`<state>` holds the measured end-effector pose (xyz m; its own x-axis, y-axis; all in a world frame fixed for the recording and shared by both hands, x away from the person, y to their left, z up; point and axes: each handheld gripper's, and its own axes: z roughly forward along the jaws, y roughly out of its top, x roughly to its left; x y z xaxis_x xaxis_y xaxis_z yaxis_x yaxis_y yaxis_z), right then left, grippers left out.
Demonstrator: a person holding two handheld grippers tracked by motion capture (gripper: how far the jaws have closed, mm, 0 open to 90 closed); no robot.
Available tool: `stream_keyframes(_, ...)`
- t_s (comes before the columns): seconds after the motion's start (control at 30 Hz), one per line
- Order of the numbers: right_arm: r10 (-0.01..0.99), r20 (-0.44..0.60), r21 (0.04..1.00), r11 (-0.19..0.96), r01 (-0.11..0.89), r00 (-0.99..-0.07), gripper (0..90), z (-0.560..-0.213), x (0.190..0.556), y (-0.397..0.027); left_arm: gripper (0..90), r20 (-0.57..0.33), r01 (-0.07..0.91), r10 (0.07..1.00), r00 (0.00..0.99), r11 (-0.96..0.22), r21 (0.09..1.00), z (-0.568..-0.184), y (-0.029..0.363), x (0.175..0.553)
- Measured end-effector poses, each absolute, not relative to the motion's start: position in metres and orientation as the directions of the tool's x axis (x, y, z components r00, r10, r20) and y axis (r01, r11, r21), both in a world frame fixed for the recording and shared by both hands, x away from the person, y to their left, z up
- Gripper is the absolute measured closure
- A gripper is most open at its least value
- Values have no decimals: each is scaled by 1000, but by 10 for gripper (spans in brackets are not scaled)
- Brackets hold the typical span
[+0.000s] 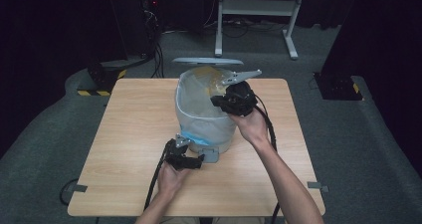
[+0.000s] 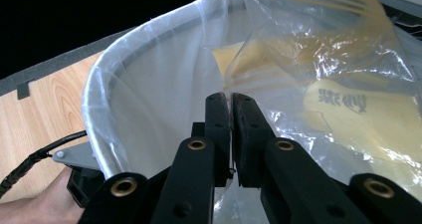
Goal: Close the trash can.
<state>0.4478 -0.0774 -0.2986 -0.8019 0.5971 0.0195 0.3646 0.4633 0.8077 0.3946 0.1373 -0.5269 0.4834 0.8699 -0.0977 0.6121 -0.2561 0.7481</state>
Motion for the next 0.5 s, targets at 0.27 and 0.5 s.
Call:
stream_keyframes(0.27,603,19,814,453,362,-798,795,-297,449,-76,9,-107,616,869,483,-251,747,-527,138,395)
stream_keyframes(0.5,615,24,814,446,373,-788,697,-304,450,-79,9,-112,619,868,483,-248,746,-527,138,395)
